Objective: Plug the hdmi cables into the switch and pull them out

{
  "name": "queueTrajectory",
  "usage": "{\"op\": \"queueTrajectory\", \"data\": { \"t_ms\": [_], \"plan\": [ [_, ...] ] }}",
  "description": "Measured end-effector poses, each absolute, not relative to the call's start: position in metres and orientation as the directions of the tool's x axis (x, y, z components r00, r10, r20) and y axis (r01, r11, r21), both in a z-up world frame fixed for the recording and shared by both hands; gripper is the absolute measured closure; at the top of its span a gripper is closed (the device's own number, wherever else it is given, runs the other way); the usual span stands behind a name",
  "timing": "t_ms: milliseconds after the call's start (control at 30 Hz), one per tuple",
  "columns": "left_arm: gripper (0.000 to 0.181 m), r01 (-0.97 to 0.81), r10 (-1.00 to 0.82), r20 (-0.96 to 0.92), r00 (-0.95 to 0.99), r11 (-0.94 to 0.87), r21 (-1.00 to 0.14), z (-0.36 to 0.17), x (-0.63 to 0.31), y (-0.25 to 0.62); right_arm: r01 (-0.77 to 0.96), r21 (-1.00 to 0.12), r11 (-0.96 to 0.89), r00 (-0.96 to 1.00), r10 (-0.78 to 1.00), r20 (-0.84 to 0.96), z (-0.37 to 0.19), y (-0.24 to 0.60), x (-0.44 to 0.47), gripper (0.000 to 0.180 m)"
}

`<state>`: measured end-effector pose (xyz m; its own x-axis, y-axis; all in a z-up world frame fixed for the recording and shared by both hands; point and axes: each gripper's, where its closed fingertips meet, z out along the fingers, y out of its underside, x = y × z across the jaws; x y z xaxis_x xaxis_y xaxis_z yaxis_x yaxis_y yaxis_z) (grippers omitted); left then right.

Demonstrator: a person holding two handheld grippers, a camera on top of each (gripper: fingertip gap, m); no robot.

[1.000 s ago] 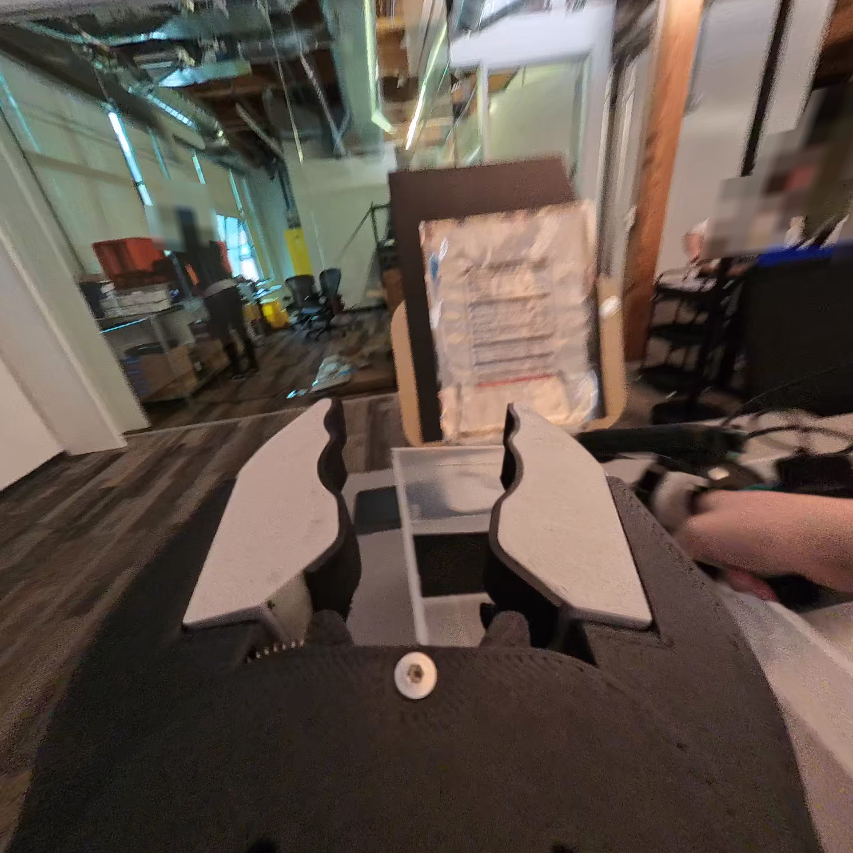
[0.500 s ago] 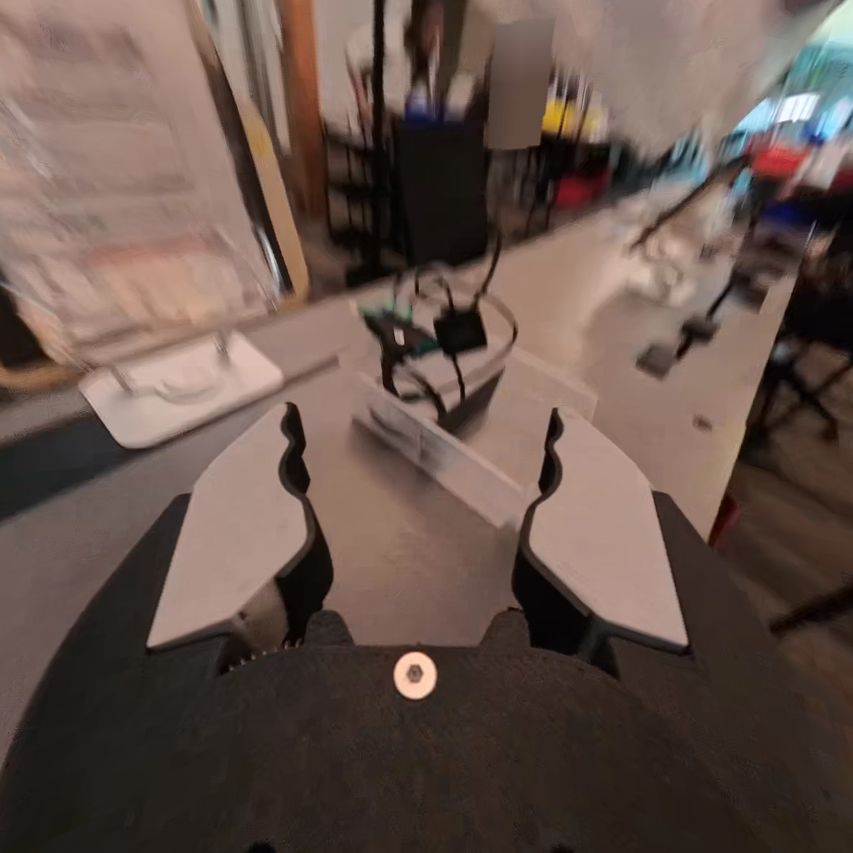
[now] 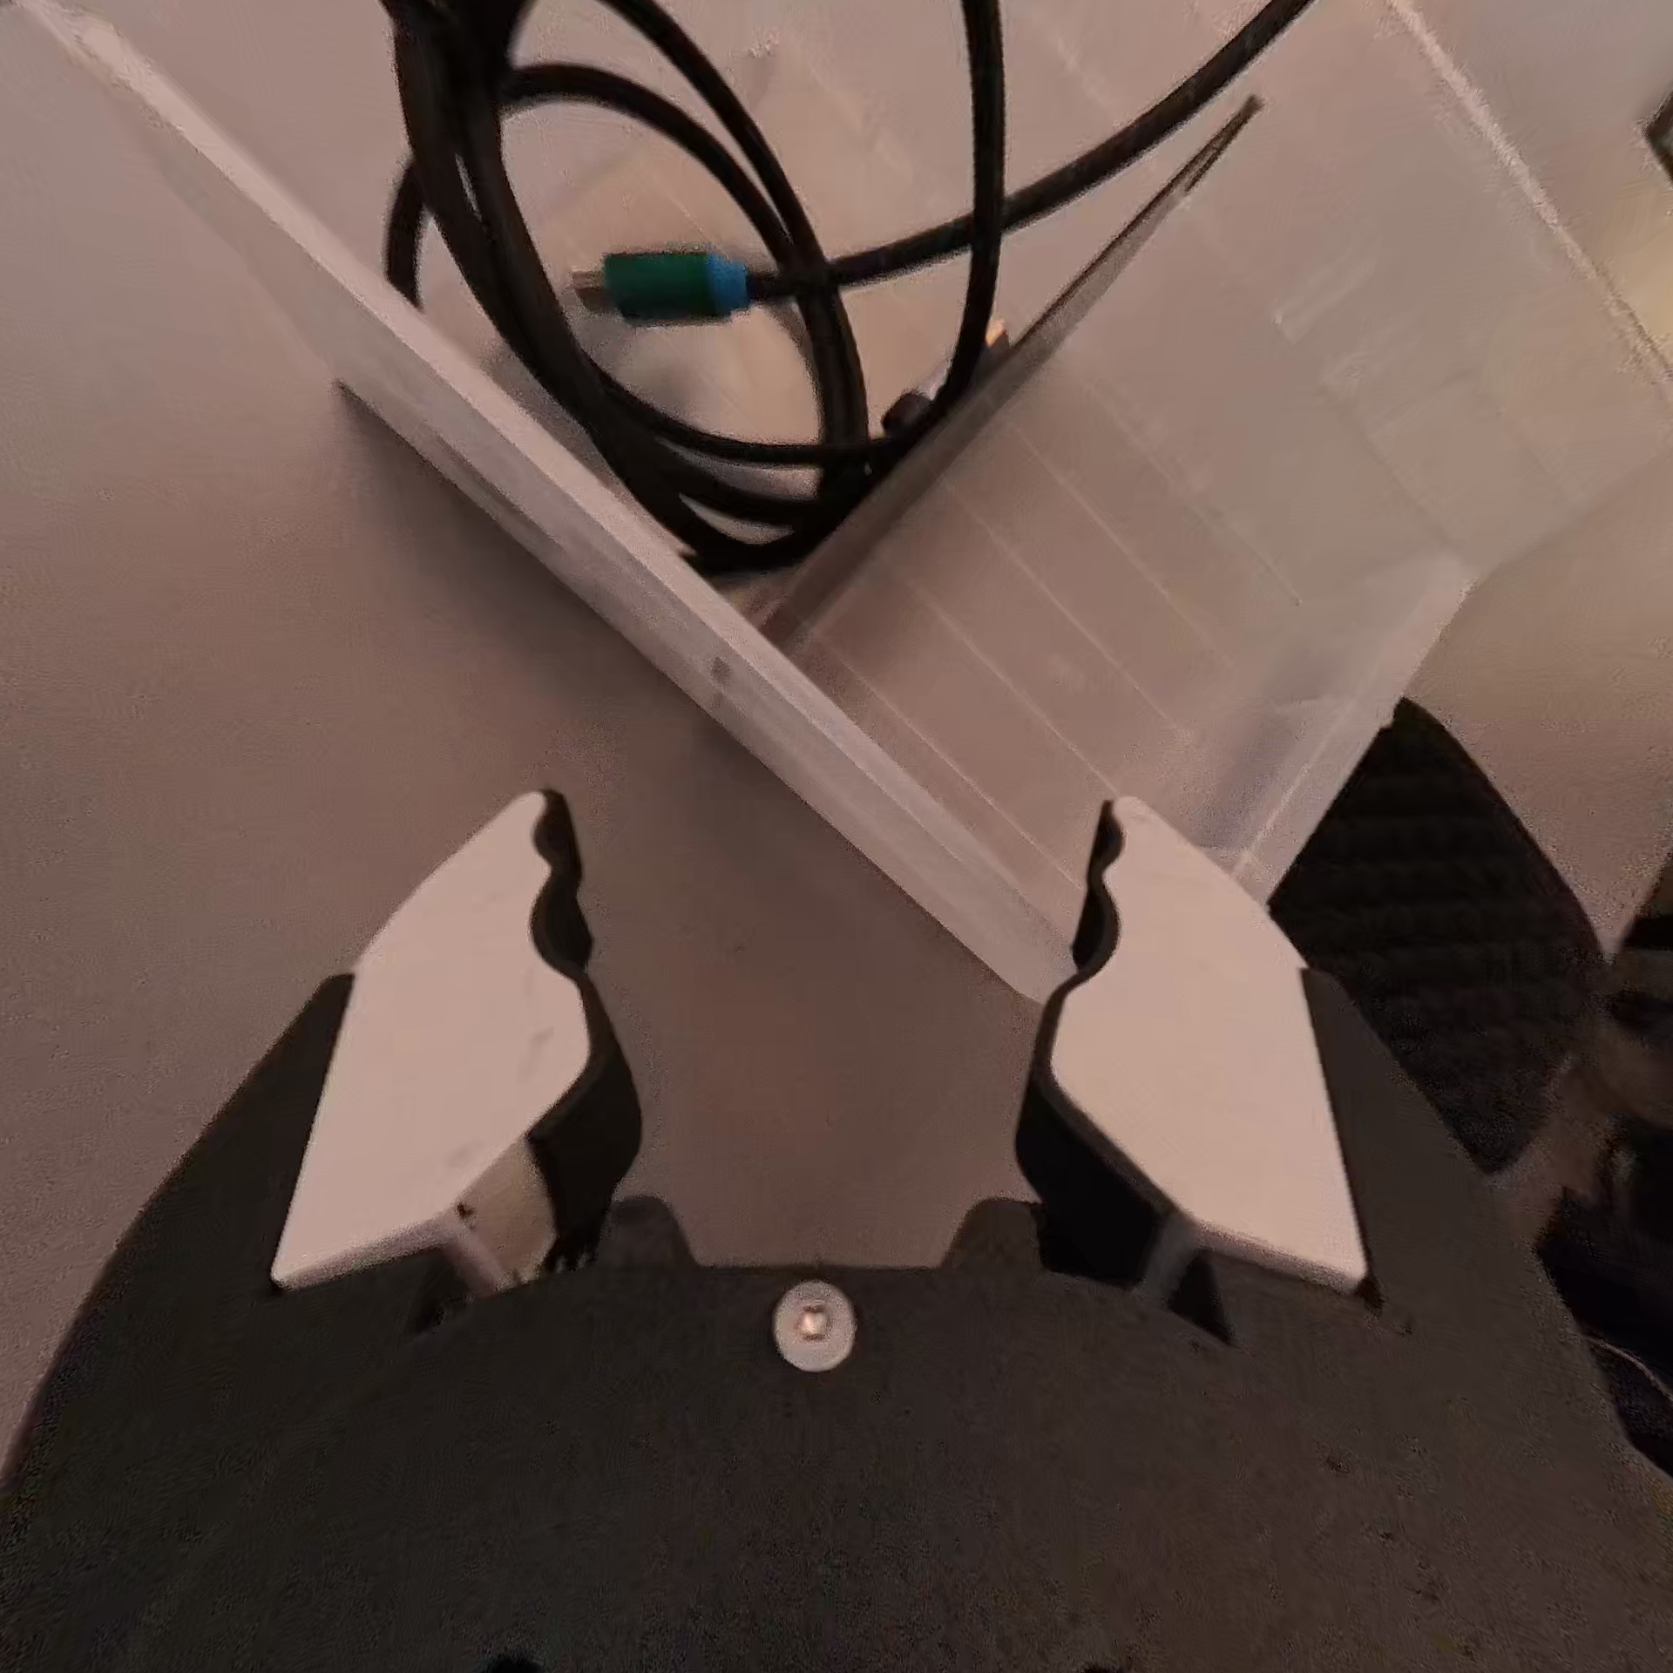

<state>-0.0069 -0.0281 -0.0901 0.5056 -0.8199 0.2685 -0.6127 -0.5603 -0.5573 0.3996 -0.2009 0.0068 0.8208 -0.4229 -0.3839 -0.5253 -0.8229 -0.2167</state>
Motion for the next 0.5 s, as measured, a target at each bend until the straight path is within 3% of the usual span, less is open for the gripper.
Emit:
{"op": "queueTrajectory", "data": {
  "t_ms": [133,233,267,400,500],
  "plan": [
    [0.093,-0.649,-0.825,0.316,0.468,-0.564,-0.510,-0.091,-0.012,-0.034,-0.511,-0.088,-0.855,0.825,-0.459,-0.330,-0.057,-0.226,0.411,0.158],
    [0.145,-0.677,-0.817,0.426,0.388,-0.566,-0.470,-0.084,-0.020,-0.044,-0.471,-0.012,-0.882,0.842,-0.445,-0.304,-0.092,-0.228,0.403,0.158],
    [0.152,-0.680,-0.810,0.439,0.390,-0.574,-0.455,-0.083,-0.029,-0.040,-0.453,0.004,-0.891,0.848,-0.433,-0.305,-0.100,-0.226,0.398,0.158],
    [0.163,-0.662,-0.757,0.446,0.477,-0.643,-0.385,-0.081,-0.087,-0.010,-0.388,0.009,-0.922,0.864,-0.366,-0.346,-0.119,-0.206,0.369,0.158],
    [0.172,-0.615,-0.717,0.337,0.610,-0.697,-0.370,-0.081,-0.146,0.023,-0.339,0.004,-0.941,0.866,-0.314,-0.388,-0.128,-0.187,0.339,0.158]
  ]
}}
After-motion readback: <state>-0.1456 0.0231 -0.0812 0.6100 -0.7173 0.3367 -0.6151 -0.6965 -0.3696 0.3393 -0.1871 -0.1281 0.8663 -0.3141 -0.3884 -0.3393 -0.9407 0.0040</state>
